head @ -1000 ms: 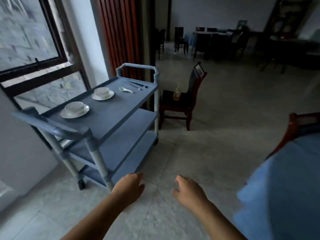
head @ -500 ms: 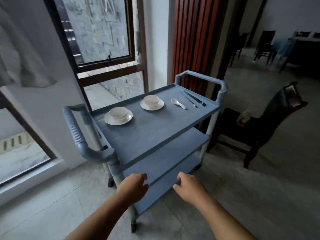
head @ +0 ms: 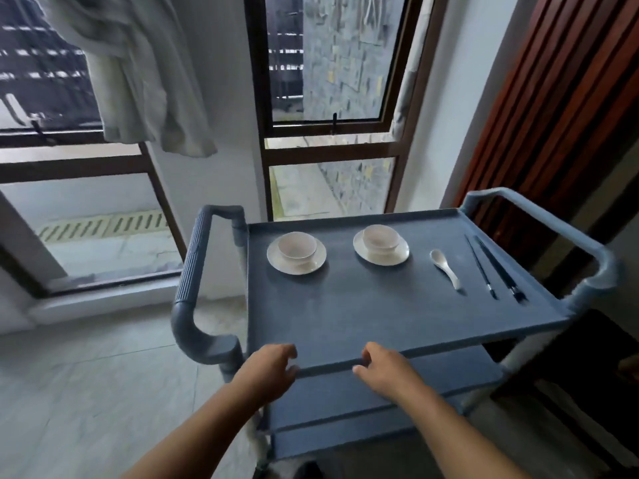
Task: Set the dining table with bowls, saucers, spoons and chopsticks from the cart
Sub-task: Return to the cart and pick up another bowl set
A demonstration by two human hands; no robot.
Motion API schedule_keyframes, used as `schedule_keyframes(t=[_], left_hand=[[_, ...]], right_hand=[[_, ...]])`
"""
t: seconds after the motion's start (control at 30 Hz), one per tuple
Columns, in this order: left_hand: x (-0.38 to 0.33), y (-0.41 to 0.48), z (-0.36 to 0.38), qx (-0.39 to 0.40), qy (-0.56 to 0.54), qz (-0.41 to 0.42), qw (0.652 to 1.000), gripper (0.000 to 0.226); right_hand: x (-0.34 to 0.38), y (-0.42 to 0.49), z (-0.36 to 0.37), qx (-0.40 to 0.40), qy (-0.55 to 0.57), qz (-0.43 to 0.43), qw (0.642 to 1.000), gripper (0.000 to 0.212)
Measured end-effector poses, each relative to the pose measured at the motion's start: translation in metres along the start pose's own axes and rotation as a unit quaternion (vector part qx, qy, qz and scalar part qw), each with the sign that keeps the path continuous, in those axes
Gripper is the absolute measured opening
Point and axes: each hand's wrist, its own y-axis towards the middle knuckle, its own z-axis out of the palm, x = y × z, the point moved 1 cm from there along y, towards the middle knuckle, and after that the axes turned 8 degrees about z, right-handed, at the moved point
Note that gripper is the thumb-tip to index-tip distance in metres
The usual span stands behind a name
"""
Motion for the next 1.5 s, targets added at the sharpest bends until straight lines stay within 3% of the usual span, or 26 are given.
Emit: schedule_keyframes(t=[0.4, 0.63, 0.73, 0.83, 1.07, 1.2, 1.27, 1.4, 1.5], left_hand=[[0.072, 0.17, -0.026, -0.053, -0.124, -0.148, 0.98, 0.029], [0.127, 0.242, -0.06, -0.109, -0.155, -0.215, 0.958, 0.026], [0.14, 0.262, -0.065, -0.129, -0.166, -0.245, 0.946, 0.036], [0.146, 0.278, -0.064, -0.143, -0.184, -0.243, 0.942, 0.04], [0.149, 0.3, -0.057, -0.173, -0.215, -0.227, 0.934, 0.02], [0.143, 0.299, -0.055, -0.181, -0.301, -0.22, 0.91, 0.024], [0.131, 0.296, -0.055, -0.18, -0.389, -0.196, 0.882, 0.028], [0.095, 0.287, -0.056, -0.164, -0.594, -0.18, 0.767, 0.04], [0.069, 0.28, -0.054, -0.121, -0.677, -0.148, 0.711, 0.038]], right_hand=[[0.055, 0.193, -0.039, 0.053, 0.011, -0.011, 0.998, 0.04], [0.097, 0.29, -0.059, 0.057, 0.081, 0.011, 0.995, 0.031], [0.11, 0.316, -0.062, 0.066, 0.124, 0.012, 0.99, 0.023], [0.118, 0.333, -0.06, 0.066, 0.171, 0.033, 0.983, 0.02], [0.123, 0.345, -0.048, 0.037, 0.181, 0.048, 0.982, 0.019], [0.109, 0.338, -0.056, 0.041, 0.233, 0.045, 0.97, 0.019], [0.098, 0.33, -0.065, 0.043, 0.263, 0.052, 0.962, 0.019], [0.072, 0.304, -0.084, 0.054, 0.325, 0.051, 0.943, 0.018], [0.046, 0.284, -0.097, 0.044, 0.37, 0.045, 0.927, 0.014]])
